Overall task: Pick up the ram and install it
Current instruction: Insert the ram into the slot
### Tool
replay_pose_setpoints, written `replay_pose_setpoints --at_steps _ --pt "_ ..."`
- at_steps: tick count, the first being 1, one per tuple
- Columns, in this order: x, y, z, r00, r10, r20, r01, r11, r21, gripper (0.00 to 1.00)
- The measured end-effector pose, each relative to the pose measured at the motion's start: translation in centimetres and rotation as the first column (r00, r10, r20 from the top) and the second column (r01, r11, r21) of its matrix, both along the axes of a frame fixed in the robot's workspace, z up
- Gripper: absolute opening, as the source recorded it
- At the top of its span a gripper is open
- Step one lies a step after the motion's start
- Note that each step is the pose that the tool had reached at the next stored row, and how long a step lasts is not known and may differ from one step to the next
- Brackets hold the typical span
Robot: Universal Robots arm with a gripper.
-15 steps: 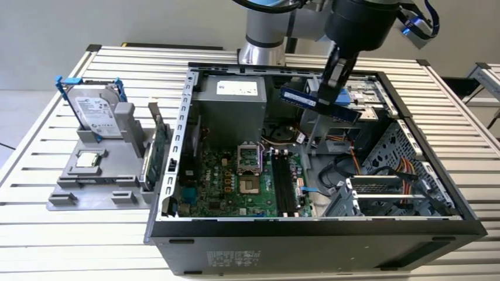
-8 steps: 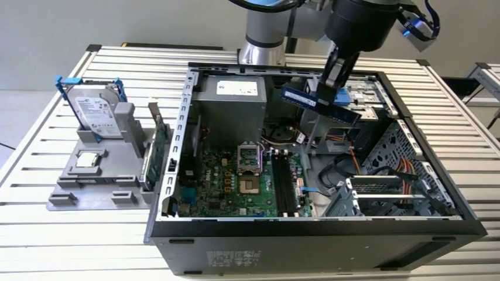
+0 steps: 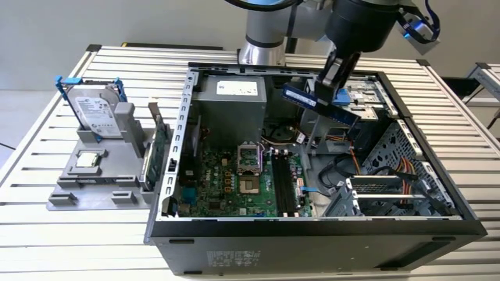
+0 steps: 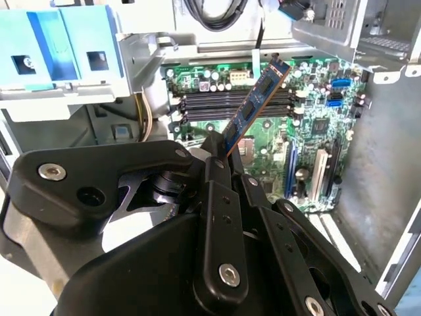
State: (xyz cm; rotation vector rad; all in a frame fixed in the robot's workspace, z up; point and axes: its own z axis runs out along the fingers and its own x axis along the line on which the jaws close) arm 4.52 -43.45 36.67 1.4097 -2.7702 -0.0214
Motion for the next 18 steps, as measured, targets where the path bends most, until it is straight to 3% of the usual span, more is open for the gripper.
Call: replay_pose_setpoints --at_steps 9,18 --pt "0.0 -0.13 0.0 0.9964 -0.085 0.0 0.085 0.9964 0.0 0.0" --pt "0.0 -0.24 0.0 0.9854 -0.17 0.0 0.17 0.9854 0.0 0.0"
